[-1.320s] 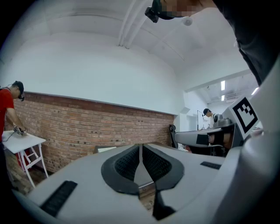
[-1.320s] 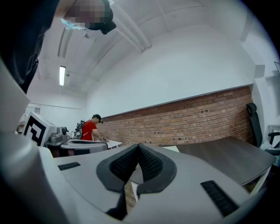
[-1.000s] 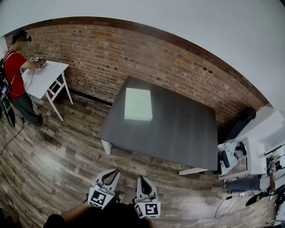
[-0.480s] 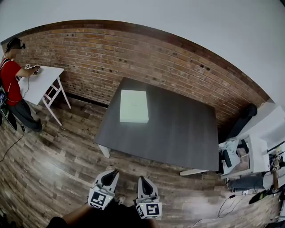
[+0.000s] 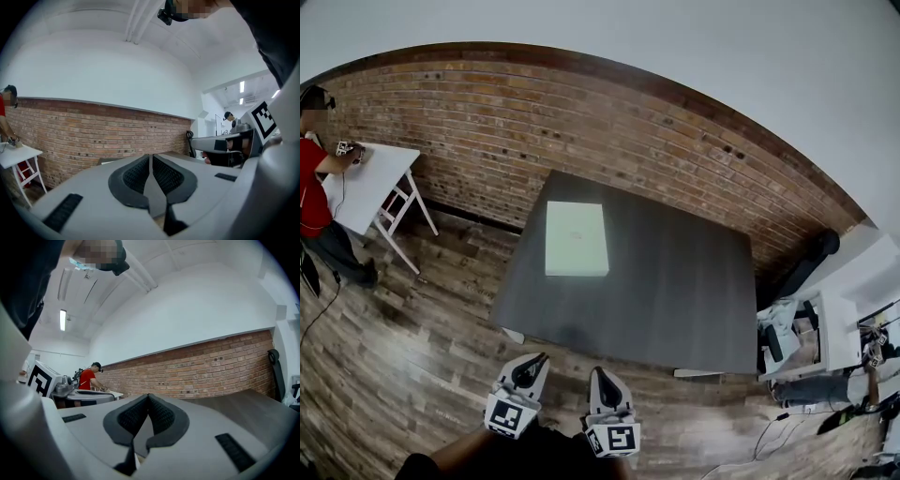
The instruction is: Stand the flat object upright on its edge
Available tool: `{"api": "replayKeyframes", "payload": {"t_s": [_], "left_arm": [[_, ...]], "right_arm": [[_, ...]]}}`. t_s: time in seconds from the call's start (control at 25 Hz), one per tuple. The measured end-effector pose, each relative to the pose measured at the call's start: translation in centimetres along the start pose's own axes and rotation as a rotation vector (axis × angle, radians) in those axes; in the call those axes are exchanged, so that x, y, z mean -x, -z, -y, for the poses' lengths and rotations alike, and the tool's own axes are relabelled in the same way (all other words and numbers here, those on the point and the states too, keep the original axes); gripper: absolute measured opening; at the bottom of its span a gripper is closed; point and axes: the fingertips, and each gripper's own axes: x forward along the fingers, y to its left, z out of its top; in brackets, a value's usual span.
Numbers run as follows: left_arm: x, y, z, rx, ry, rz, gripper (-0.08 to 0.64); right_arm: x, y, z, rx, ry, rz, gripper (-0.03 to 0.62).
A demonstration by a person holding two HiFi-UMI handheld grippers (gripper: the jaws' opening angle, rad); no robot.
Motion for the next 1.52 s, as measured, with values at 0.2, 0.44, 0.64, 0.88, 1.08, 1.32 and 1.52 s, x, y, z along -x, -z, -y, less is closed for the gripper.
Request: {"api": "replayKeyframes", "payload": {"t_s": [0.2,0.44,0.64,0.88,1.08,1.32,1.52], "left_arm": [[-3.0,-0.5,-3.7,-0.009,0.018,-0.002,0.048],[-5.4,-1.4,-8.3,-0.001,0.027,0.005,0.048],[-7.5,-1.5,-11.8,0.006,0.04,-0.001,0.048],[-10.0,-1.0,-15.4,0.025,0.058,-0.017,0.048],[-12.2,-0.2,-17.2,0.013,0.071,-0.039,0.048],[-14.4,1.1,-17.9,0.025,0.042,-0.063,0.048],[-16.9,2.0,-17.9,0.021,-0.008,-0.071,0.048]], "right_arm": [[-4.9,-0.3,0.6,0.006,0.012,-0.015,0.025],[-10.5,-0.7,0.1,0.009,0.015,-0.034,0.025],[-14.6,-0.9,0.1,0.016,0.029,-0.043,0.025],[-18.6,-0.7,0.7,0.02,0.062,-0.056,0.025],[-21.1,0.0,2.1,0.025,0.084,-0.073,0.025],[-23.2,1.0,4.2,0.018,0.074,-0.101,0.025],[-24.5,2.3,6.5,0.018,0.027,-0.119,0.025]]}}
